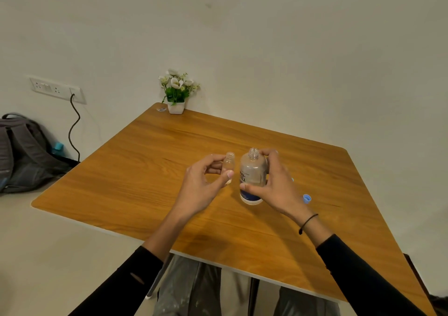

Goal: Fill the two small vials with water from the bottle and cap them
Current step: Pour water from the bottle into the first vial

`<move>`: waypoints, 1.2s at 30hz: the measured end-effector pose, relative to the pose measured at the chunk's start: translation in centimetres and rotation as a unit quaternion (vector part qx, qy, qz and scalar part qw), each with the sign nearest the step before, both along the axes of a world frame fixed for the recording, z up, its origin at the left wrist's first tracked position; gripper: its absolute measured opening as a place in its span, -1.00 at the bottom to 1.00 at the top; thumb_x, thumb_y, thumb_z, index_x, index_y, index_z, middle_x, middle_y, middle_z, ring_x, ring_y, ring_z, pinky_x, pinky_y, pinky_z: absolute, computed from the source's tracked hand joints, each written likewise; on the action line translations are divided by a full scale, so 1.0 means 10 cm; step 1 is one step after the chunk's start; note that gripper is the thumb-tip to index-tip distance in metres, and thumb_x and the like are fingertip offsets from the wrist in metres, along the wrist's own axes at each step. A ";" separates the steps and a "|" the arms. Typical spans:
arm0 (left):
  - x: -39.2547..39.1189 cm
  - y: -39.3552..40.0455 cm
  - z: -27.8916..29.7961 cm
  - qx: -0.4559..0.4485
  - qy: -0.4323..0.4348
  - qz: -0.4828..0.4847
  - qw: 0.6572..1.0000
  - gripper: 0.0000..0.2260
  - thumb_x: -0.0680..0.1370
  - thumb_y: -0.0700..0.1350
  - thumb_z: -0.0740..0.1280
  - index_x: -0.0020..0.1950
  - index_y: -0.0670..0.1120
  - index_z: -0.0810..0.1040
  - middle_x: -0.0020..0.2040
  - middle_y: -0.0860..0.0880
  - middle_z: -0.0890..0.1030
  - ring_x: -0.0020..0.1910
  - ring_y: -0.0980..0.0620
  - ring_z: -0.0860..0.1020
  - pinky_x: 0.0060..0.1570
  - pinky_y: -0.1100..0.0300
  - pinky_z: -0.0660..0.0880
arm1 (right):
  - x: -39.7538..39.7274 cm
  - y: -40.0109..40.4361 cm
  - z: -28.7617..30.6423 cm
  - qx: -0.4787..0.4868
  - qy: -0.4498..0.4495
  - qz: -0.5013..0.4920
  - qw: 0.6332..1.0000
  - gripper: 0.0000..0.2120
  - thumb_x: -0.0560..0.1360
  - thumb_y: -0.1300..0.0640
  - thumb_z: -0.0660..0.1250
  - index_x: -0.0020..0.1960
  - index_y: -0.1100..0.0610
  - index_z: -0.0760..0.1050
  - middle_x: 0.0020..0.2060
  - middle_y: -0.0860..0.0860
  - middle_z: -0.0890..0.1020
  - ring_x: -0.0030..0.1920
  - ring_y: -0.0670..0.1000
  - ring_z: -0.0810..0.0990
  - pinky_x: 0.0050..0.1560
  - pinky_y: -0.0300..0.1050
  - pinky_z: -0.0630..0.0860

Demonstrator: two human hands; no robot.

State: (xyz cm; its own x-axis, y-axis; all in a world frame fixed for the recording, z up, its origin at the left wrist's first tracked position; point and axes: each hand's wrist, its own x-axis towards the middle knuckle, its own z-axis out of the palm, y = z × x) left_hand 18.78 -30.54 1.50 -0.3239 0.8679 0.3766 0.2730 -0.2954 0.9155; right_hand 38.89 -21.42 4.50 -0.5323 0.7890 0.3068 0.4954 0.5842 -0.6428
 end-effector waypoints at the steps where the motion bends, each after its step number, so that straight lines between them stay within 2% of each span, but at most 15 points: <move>1: 0.00 0.00 -0.01 -0.001 -0.004 -0.001 1.000 -0.68 0.58 -0.13 0.53 0.32 -0.03 0.66 0.09 0.09 0.70 0.09 0.04 0.67 -0.15 0.00 0.75 | -0.04 0.00 -0.04 -0.007 0.013 -0.008 1.000 -0.18 0.34 -0.03 0.71 0.41 -0.04 0.29 0.19 -0.21 0.52 0.14 -0.20 0.55 0.03 -0.42 0.50; 2: 0.00 0.00 -0.01 -0.002 -0.007 0.000 1.000 -0.68 0.58 -0.13 0.52 0.33 -0.04 0.65 0.10 0.05 0.70 0.10 0.03 0.67 -0.16 0.02 0.74 | -0.08 0.01 -0.07 -0.012 0.027 -0.014 0.999 -0.18 0.33 -0.02 0.72 0.40 -0.04 0.29 0.21 -0.17 0.53 0.15 -0.20 0.55 0.02 -0.44 0.50; 5: 0.00 0.00 -0.03 -0.011 -0.011 0.002 1.000 -0.68 0.58 -0.13 0.52 0.34 -0.04 0.64 0.12 0.02 0.71 0.10 0.01 0.67 -0.15 0.07 0.74 | -0.18 0.04 -0.19 -0.022 0.057 -0.030 0.998 -0.19 0.32 -0.03 0.73 0.35 -0.11 0.27 0.22 -0.12 0.55 0.19 -0.18 0.57 0.06 -0.34 0.54; 8: 0.00 0.00 -0.05 -0.014 -0.011 0.001 1.000 -0.69 0.59 -0.13 0.51 0.33 -0.04 0.65 0.11 0.03 0.71 0.09 0.03 0.68 -0.13 0.06 0.74 | -0.25 0.03 -0.30 -0.051 0.077 -0.040 0.995 -0.18 0.31 0.00 0.74 0.32 -0.14 0.25 0.20 -0.20 0.54 0.20 -0.27 0.54 0.03 -0.41 0.51; 10: 0.00 -0.01 -0.05 -0.016 -0.012 0.002 1.000 -0.69 0.59 -0.14 0.51 0.33 -0.05 0.65 0.11 0.04 0.72 0.09 0.04 0.68 -0.12 0.04 0.74 | -0.27 0.03 -0.37 -0.063 0.086 -0.045 0.993 -0.17 0.31 -0.01 0.75 0.34 -0.13 0.25 0.20 -0.24 0.53 0.20 -0.26 0.55 0.04 -0.43 0.51; 14: -0.01 -0.01 -0.06 -0.027 -0.001 0.003 1.000 -0.68 0.59 -0.11 0.51 0.34 -0.02 0.64 0.13 0.07 0.71 0.12 0.06 0.68 -0.09 0.01 0.74 | -0.26 0.06 -0.46 -0.074 0.098 -0.049 0.991 -0.07 0.30 -0.06 0.74 0.46 -0.11 0.23 0.33 -0.14 0.51 0.33 -0.07 0.53 0.27 -0.11 0.58; 16: -0.02 0.00 -0.06 -0.027 0.000 0.002 1.000 -0.68 0.59 -0.10 0.51 0.34 0.00 0.64 0.12 0.09 0.70 0.13 0.04 0.67 -0.09 -0.01 0.75 | -0.25 0.07 -0.48 -0.082 0.093 -0.039 0.991 -0.05 0.32 -0.06 0.73 0.49 -0.12 0.20 0.37 -0.13 0.48 0.37 -0.05 0.50 0.33 -0.05 0.57; 19: 0.00 0.01 -0.06 -0.028 0.002 0.001 1.000 -0.67 0.59 -0.09 0.52 0.34 0.01 0.64 0.09 0.18 0.69 0.12 0.08 0.67 -0.08 -0.03 0.74 | -0.19 0.05 -0.53 -0.097 0.088 -0.038 0.991 0.00 0.31 -0.09 0.73 0.54 -0.13 0.18 0.43 -0.14 0.46 0.41 -0.07 0.48 0.38 -0.09 0.53; 22: 0.01 0.03 -0.07 -0.028 0.011 0.000 1.000 -0.68 0.58 -0.08 0.51 0.33 0.02 0.64 0.10 0.22 0.69 0.11 0.11 0.67 -0.01 -0.06 0.73 | -0.07 0.04 -0.53 -0.093 0.085 -0.047 0.991 0.01 0.31 -0.09 0.73 0.56 -0.15 0.18 0.40 -0.11 0.47 0.35 -0.11 0.50 0.31 -0.18 0.54; 24: 0.01 0.04 -0.09 -0.032 0.020 0.004 0.999 -0.68 0.59 -0.08 0.51 0.33 0.03 0.64 0.12 0.19 0.70 0.13 0.11 0.68 0.03 -0.09 0.73 | 0.06 0.03 -0.51 -0.088 0.082 -0.055 0.991 -0.04 0.34 -0.09 0.71 0.54 -0.20 0.19 0.33 -0.12 0.47 0.28 -0.13 0.50 0.21 -0.21 0.54; 28: -0.01 0.04 -0.18 -0.043 0.027 0.012 0.999 -0.68 0.58 -0.10 0.52 0.33 0.03 0.65 0.12 0.15 0.71 0.14 0.12 0.68 0.13 -0.10 0.70 | 0.40 0.07 -0.48 -0.057 0.075 -0.085 0.992 -0.24 0.48 0.05 0.61 0.53 -0.12 0.26 0.21 -0.12 0.52 0.17 -0.13 0.54 0.09 -0.24 0.54; 32: 0.01 -0.01 -0.23 -0.042 0.048 0.006 0.998 -0.68 0.57 -0.10 0.53 0.32 -0.01 0.64 0.14 0.11 0.72 0.14 0.11 0.67 0.21 0.02 0.66 | 0.79 0.20 -0.51 0.020 0.074 -0.132 0.988 -0.55 0.56 0.26 0.47 0.34 -0.08 0.45 0.12 -0.09 0.56 0.11 -0.03 0.55 0.12 0.03 0.59; 34: 0.04 -0.05 -0.23 -0.034 0.047 -0.001 0.998 -0.66 0.56 -0.10 0.53 0.32 -0.02 0.64 0.14 0.10 0.72 0.15 0.09 0.68 0.18 0.11 0.65 | 0.97 0.27 -0.53 0.062 -0.002 -0.151 0.987 -0.64 0.59 0.27 0.41 0.29 -0.06 0.49 0.16 -0.10 0.52 0.18 -0.01 0.50 0.16 0.03 0.56; 36: 0.12 -0.09 -0.23 -0.025 0.044 -0.012 0.999 -0.67 0.55 -0.11 0.54 0.31 -0.01 0.64 0.12 0.10 0.73 0.14 0.09 0.68 0.14 0.21 0.63 | 1.12 0.32 -0.53 0.071 -0.129 -0.158 0.977 -0.67 0.62 0.25 0.36 0.32 -0.04 0.51 0.22 -0.06 0.46 0.26 0.02 0.43 0.16 -0.09 0.46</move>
State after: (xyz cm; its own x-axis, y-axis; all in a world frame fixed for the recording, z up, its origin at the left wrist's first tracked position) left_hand 19.93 -31.41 -0.77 -0.2704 0.8932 0.3593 0.3464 -0.2579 0.9019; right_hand 50.11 -18.25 -0.78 -0.3438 0.8854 0.3130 0.7993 0.4508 -0.3974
